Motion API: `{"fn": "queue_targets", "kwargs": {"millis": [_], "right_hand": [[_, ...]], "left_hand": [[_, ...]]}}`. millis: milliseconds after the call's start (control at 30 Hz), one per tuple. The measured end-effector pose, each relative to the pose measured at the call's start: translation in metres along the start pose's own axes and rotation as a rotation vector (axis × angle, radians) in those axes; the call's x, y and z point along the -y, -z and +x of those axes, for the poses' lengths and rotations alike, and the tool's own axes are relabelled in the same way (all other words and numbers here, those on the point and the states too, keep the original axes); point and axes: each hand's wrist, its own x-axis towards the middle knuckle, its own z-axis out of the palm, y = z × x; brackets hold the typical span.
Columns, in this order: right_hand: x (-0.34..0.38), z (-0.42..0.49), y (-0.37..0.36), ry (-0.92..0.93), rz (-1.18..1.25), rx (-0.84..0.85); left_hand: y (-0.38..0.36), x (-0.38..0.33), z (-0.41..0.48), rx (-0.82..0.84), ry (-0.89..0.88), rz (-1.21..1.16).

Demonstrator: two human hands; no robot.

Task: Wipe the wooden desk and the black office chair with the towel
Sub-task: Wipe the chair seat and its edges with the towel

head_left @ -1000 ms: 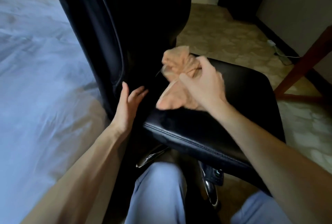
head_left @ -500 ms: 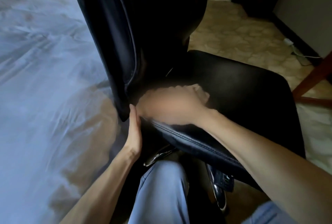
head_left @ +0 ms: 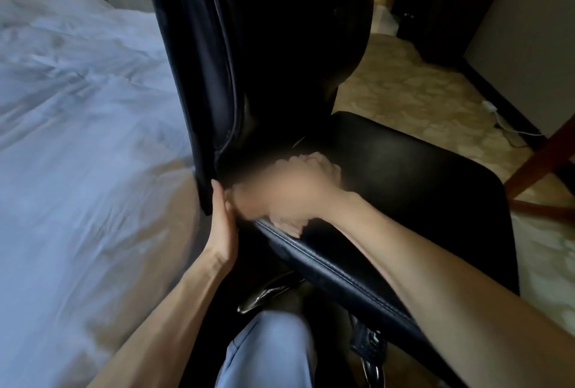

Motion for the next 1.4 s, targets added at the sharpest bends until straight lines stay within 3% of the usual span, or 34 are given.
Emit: {"fn": "queue_targets", "kwargs": {"millis": [133,233,333,500,633,767,1133,1233,1333,1400], "right_hand": [[0.002,-0.038,0.016,0.115,-0.076,0.212],[-0.003,-0.029,0.03,0.045,-0.032,0.049],[0.007,-0.015,0.011,0.001,-0.145,-0.067],[0.01,-0.025,-0.011,-0.03,-0.114,-0.058],[0.006,-0.047,0.013,0.004,-0.069,0.195],[-0.012,-0.054,0.021,-0.095,0.076,0.092],[0.005,-0.103,0.003,0.155,-0.194,0.14],[0.019,-0.112,-0.007,0.275,-0.401,0.124],[0.047,-0.128,-0.033,0.356,-0.687,0.218],[0.054,-0.145,-0.043,0.325,-0.701,0.218]], "left_hand": [[-0.011,-0.011,0.006,-0.05,0.019,-0.007],[-0.031,-0.027,0.016,0.005,0.037,0.046],[-0.035,-0.05,0.04,0.016,0.092,0.144],[-0.027,-0.045,0.054,-0.05,0.068,0.2],[-0.017,-0.003,0.01,-0.106,0.155,0.238],[-0.029,0.025,-0.01,-0.112,0.133,0.434],[-0.043,0.025,0.004,-0.01,0.098,0.635],[-0.046,0.019,0.044,0.013,0.085,0.732],[-0.05,0.028,0.096,-0.046,0.074,0.642],[-0.08,0.015,0.099,-0.07,0.041,0.637]]}}
